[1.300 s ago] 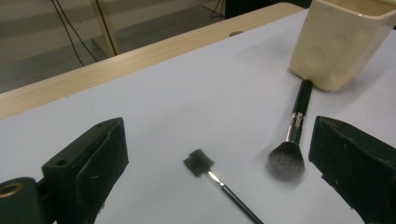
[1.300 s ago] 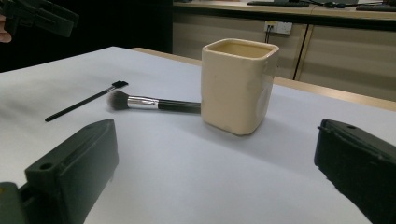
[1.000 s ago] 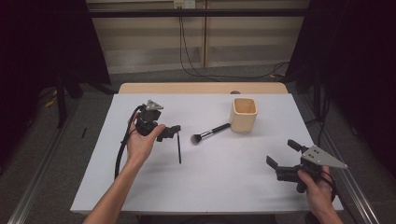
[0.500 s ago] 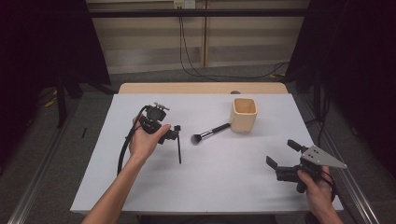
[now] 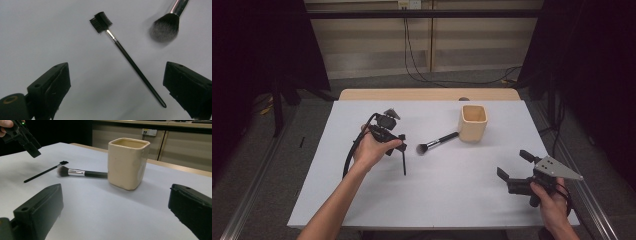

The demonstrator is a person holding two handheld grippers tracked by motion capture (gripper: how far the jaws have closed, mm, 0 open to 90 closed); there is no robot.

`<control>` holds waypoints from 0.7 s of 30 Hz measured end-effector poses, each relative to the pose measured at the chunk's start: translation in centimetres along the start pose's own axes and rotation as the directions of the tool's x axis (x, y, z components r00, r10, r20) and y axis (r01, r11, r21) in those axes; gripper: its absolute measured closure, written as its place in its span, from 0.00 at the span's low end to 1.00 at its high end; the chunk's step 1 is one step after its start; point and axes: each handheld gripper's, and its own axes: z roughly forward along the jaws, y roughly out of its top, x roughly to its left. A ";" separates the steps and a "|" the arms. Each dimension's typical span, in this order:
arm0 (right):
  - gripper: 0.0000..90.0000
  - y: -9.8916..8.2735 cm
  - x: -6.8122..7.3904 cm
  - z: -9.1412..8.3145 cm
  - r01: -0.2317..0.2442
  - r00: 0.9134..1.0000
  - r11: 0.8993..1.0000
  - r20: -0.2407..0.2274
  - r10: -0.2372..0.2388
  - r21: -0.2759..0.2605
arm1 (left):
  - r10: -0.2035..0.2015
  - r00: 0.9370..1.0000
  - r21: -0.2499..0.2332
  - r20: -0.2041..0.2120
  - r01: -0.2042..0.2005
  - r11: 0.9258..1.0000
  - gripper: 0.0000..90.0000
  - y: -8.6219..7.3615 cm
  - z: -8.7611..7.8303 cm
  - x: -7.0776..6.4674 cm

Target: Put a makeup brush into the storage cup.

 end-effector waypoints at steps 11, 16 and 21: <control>0.00 0.0 0.0 0.0 -0.003 1.000 1.000 0.005 0.003 0.009 | 0.003 1.000 0.122 0.018 -0.005 0.992 0.06 0.1 1.8 -0.6; 0.00 -0.1 0.0 0.0 -0.005 1.000 1.000 0.003 0.005 0.011 | -0.015 1.000 0.158 0.027 0.011 0.987 0.07 0.2 2.4 -0.8; 0.00 -0.1 0.0 0.0 -0.004 1.000 1.000 0.002 0.004 0.011 | -0.016 1.000 0.193 0.021 0.012 0.981 0.15 0.1 3.4 -1.4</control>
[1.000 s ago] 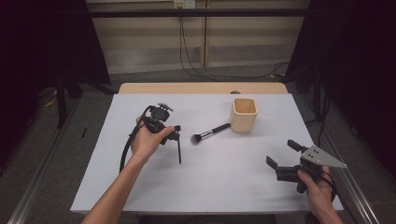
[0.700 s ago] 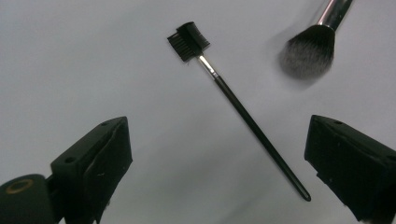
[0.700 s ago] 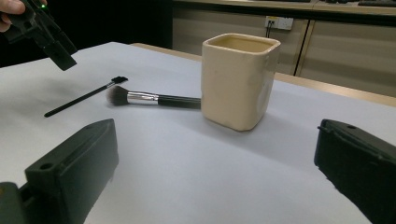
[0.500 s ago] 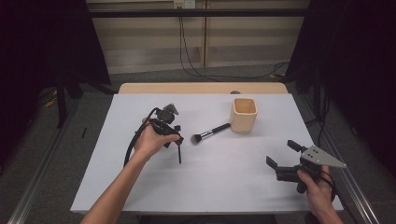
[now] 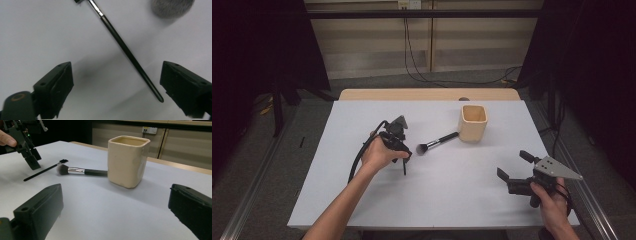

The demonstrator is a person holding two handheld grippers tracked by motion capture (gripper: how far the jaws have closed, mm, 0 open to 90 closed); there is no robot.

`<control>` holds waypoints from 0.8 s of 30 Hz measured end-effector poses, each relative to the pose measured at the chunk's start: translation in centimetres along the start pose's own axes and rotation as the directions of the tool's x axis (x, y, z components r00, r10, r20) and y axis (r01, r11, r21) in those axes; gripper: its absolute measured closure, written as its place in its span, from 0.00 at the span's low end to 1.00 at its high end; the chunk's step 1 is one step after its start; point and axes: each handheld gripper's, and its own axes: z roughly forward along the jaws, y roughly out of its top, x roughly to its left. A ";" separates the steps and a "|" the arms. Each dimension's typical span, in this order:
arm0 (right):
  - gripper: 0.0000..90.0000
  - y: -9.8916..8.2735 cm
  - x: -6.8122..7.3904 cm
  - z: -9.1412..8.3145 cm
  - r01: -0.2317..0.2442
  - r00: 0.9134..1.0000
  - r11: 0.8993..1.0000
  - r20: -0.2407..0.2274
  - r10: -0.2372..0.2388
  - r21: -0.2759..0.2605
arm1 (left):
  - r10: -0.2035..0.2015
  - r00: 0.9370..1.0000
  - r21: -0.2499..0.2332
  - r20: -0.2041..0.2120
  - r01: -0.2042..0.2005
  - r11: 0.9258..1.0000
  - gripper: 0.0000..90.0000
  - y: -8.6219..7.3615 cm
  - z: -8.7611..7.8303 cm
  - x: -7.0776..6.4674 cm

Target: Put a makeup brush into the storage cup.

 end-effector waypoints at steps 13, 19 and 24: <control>0.00 -0.1 0.0 0.2 -0.002 1.000 1.000 -0.002 0.002 0.008 | 0.003 1.000 0.079 0.005 -0.003 0.997 0.31 0.3 1.0 -1.5; 0.00 -0.1 0.0 0.2 -0.004 1.000 1.000 -0.003 0.004 0.007 | -0.015 0.999 0.082 -0.040 0.018 0.996 0.42 0.4 1.0 -1.6; 0.00 -0.1 0.0 0.1 -0.005 1.000 1.000 -0.001 0.005 0.010 | -0.029 0.999 0.090 -0.040 0.033 0.995 0.53 0.4 0.8 -1.1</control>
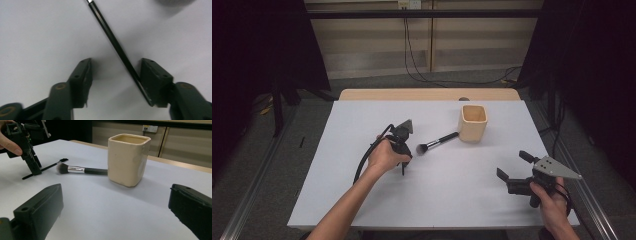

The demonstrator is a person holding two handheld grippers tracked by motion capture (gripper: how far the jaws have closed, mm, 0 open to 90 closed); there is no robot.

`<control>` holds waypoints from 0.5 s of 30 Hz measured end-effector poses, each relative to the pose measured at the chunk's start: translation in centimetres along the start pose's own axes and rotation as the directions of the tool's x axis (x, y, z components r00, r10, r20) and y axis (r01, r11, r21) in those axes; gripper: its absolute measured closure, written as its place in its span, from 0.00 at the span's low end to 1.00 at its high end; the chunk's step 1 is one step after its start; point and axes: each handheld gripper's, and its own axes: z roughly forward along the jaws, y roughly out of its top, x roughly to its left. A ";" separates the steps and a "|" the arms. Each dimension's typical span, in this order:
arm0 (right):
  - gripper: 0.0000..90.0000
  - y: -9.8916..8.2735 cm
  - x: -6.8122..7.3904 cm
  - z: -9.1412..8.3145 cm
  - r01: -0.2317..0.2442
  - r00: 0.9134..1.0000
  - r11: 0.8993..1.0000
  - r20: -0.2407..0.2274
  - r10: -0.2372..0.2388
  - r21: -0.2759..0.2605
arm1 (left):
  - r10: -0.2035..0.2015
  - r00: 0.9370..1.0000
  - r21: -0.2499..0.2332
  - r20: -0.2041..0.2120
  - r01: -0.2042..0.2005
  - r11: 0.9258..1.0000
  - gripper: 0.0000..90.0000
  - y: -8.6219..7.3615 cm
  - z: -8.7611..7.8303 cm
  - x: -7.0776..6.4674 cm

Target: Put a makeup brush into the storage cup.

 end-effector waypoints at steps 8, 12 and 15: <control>0.00 0.0 0.0 0.0 0.005 1.000 1.000 0.000 -0.005 0.004 | -0.004 1.000 0.012 -0.004 0.004 1.000 0.68 0.1 0.0 0.3; 0.00 0.0 0.0 0.0 0.009 1.000 1.000 -0.002 -0.009 0.002 | -0.010 1.000 0.020 0.000 0.010 1.000 0.70 0.1 0.0 0.4; 0.00 -0.1 0.0 -0.1 0.006 1.000 1.000 -0.002 -0.006 0.004 | -0.006 1.000 0.034 0.013 0.006 0.999 0.75 0.1 -0.1 0.6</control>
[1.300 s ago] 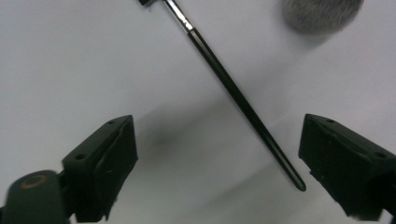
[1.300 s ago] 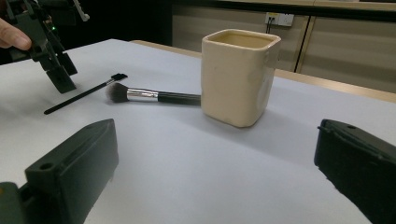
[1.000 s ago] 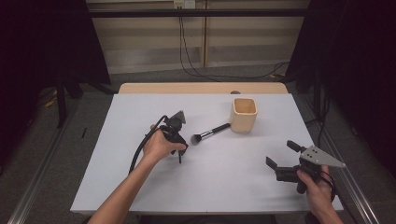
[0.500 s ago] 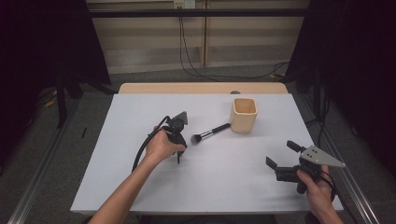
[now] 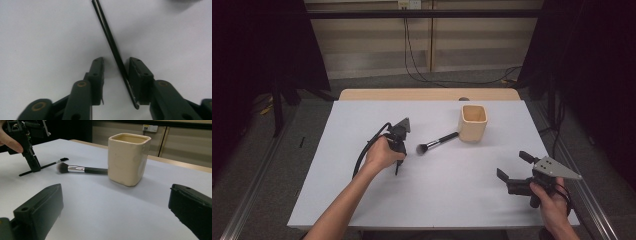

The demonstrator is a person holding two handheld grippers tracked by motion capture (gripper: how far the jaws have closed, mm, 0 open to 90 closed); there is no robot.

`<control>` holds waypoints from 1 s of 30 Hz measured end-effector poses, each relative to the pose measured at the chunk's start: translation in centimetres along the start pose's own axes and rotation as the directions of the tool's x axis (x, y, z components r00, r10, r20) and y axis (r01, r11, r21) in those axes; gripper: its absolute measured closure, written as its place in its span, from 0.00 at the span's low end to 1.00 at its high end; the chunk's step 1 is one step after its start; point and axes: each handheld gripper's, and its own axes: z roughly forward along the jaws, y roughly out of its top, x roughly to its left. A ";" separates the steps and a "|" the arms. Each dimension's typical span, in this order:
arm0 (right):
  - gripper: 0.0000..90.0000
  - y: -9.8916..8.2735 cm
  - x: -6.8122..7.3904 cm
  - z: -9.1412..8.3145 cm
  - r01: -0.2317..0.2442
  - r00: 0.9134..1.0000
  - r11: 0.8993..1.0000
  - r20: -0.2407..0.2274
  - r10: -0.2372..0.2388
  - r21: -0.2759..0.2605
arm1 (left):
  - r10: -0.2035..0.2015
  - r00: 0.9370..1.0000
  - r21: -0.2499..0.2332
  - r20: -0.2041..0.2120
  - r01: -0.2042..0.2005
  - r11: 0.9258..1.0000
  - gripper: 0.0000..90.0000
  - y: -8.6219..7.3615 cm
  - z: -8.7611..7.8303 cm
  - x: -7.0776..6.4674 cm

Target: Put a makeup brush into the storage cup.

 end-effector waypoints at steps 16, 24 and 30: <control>0.00 0.0 0.0 0.0 0.006 1.000 1.000 0.004 -0.006 0.003 | -0.029 0.997 0.030 0.071 0.027 0.999 0.95 -0.2 0.1 1.6; 0.00 0.0 0.1 -0.1 0.006 1.000 1.000 0.005 -0.006 0.004 | -0.021 0.995 0.017 0.095 0.020 1.000 0.96 -0.4 0.0 2.0; 0.00 0.0 0.1 0.1 0.003 1.000 1.000 0.006 -0.003 0.004 | -0.028 0.986 -0.039 0.167 0.035 0.999 0.96 -1.2 0.0 3.0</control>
